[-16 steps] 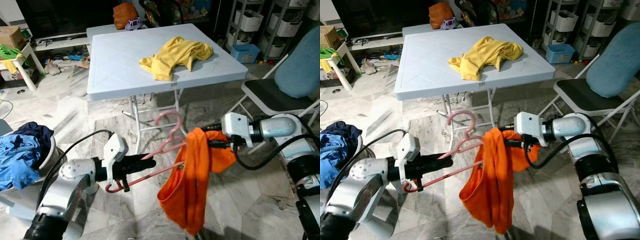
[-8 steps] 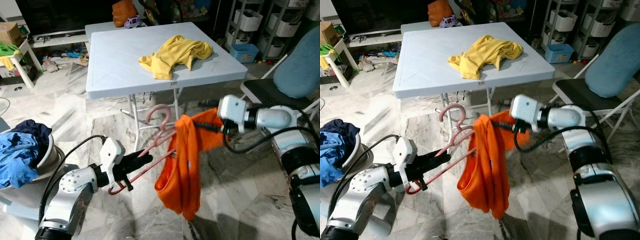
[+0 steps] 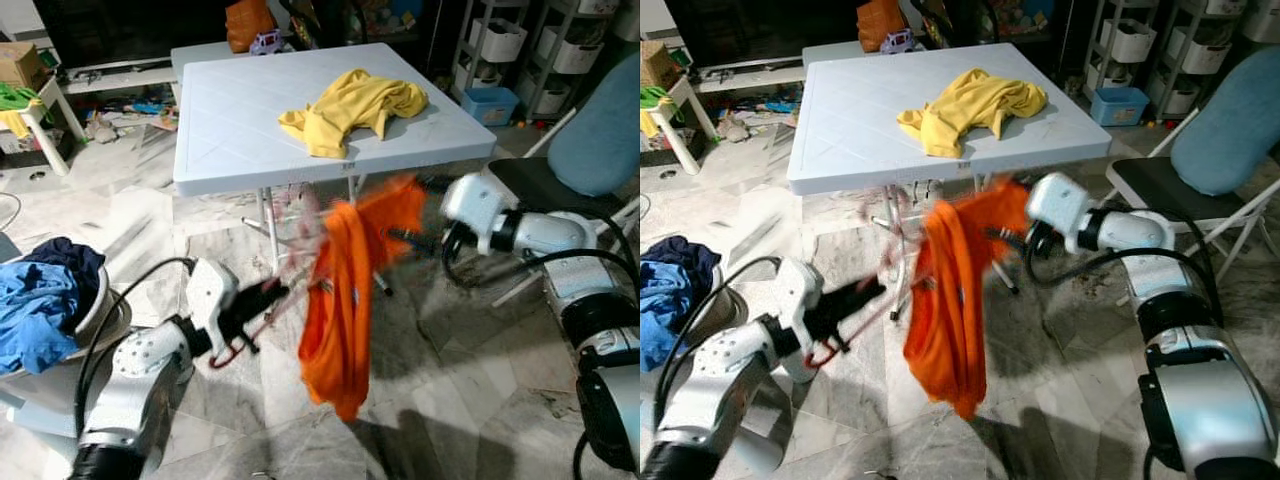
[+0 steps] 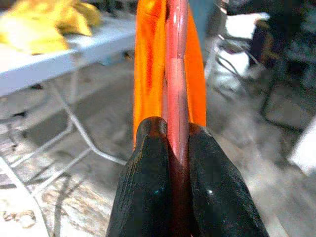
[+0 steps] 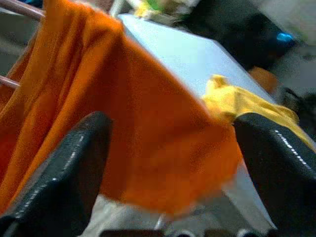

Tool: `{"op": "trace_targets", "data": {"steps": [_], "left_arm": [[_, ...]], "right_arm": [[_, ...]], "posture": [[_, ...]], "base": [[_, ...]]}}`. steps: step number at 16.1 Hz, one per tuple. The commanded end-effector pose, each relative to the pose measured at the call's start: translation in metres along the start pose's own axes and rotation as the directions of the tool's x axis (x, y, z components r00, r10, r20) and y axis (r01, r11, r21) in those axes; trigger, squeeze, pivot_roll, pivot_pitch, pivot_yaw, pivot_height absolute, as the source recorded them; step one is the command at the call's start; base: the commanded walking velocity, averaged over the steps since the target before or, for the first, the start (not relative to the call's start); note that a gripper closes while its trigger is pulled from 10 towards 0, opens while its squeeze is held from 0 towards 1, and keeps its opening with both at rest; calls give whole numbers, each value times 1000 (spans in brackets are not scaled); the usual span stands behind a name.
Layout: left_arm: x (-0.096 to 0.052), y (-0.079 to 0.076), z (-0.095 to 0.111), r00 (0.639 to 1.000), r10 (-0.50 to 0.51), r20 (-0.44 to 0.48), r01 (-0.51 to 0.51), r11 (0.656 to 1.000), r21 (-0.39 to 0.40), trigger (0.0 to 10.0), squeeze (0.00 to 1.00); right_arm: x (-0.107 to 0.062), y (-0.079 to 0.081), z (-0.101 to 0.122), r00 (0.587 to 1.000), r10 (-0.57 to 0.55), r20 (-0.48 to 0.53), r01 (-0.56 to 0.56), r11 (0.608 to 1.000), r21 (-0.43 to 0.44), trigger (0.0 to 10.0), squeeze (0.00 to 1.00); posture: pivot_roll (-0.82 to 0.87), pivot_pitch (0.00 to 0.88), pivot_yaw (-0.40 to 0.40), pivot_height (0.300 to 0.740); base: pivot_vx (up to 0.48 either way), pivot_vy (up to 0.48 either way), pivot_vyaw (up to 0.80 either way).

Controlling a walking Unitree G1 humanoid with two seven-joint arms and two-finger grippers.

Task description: Hang hanger

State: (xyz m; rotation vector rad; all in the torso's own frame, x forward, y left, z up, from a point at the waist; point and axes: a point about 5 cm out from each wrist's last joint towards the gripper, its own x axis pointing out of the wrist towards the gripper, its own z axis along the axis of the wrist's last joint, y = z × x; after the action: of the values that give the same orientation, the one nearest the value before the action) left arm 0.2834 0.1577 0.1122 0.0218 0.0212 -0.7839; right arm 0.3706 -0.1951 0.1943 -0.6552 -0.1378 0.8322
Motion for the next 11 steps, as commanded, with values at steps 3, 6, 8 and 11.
{"op": "trace_targets", "data": {"steps": [3,6,8,11], "left_arm": [[3,6,10,997,46,62,-47,999,25,0,0],[12,8,22,983,116,141,-108,992,-63,0,0],[13,6,25,982,114,149,-106,992,-63,0,0],[15,6,25,983,111,150,-102,993,-65,0,0]], "right_arm": [[7,11,-10,995,-102,-5,102,986,128,10000,1000],[21,26,-23,966,-255,-48,250,863,438,10000,0],[25,31,-28,958,-272,-93,282,817,504,10000,0],[33,39,-14,962,-273,7,234,837,495,10000,0]], "posture": [[1,0,11,740],[7,0,12,740],[9,0,14,740],[9,0,15,740]], "base": [[0,0,0],[0,0,0],[0,0,0],[0,0,0]]}}
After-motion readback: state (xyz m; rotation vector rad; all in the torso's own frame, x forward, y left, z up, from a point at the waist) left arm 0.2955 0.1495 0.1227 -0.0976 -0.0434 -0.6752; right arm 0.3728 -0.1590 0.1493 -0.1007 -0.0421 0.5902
